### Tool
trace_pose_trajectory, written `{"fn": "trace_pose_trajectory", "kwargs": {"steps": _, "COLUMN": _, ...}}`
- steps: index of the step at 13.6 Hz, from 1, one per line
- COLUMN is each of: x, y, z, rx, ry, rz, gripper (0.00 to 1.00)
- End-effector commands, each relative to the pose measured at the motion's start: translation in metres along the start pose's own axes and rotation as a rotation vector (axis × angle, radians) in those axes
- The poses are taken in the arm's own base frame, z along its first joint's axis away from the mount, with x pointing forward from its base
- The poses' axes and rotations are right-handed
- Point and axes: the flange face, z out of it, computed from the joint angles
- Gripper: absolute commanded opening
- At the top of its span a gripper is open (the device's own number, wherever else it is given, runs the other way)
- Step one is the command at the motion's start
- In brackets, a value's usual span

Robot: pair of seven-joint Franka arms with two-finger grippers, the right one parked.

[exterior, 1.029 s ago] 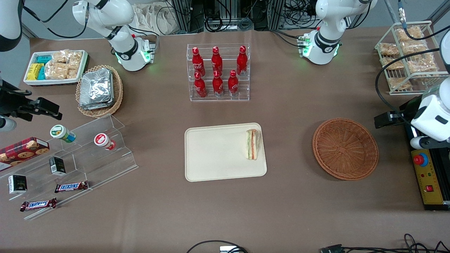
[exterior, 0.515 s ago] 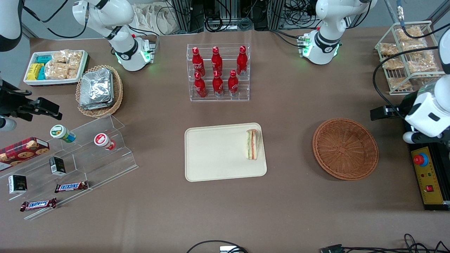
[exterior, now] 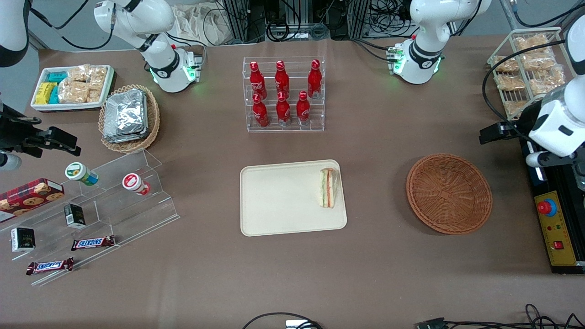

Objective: Place sandwich from basket to tray

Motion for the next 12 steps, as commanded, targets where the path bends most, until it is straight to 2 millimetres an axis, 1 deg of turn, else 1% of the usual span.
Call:
{"fn": "trace_pose_trajectory", "kwargs": {"steps": 1, "x": -0.011, "y": -0.007, "z": -0.002, "rx": -0.016, "ry": 0.032, "rz": -0.008, "gripper": 1.00}}
{"fn": "trace_pose_trajectory", "kwargs": {"steps": 3, "x": -0.003, "y": -0.011, "z": -0.002, "rx": -0.018, "ry": 0.048, "rz": -0.016, "gripper": 1.00}}
{"fn": "trace_pose_trajectory", "kwargs": {"steps": 5, "x": 0.001, "y": -0.009, "z": -0.007, "rx": -0.019, "ry": 0.063, "rz": -0.010, "gripper": 1.00}}
{"fn": "trace_pose_trajectory", "kwargs": {"steps": 6, "x": 0.001, "y": -0.007, "z": -0.009, "rx": -0.017, "ry": 0.069, "rz": 0.001, "gripper": 1.00}}
{"fn": "trace_pose_trajectory", "kwargs": {"steps": 8, "x": 0.002, "y": -0.005, "z": -0.008, "rx": -0.006, "ry": 0.069, "rz": 0.063, "gripper": 1.00}}
{"fn": "trace_pose_trajectory", "kwargs": {"steps": 12, "x": 0.004, "y": -0.006, "z": -0.007, "rx": -0.009, "ry": 0.071, "rz": 0.063, "gripper": 1.00}}
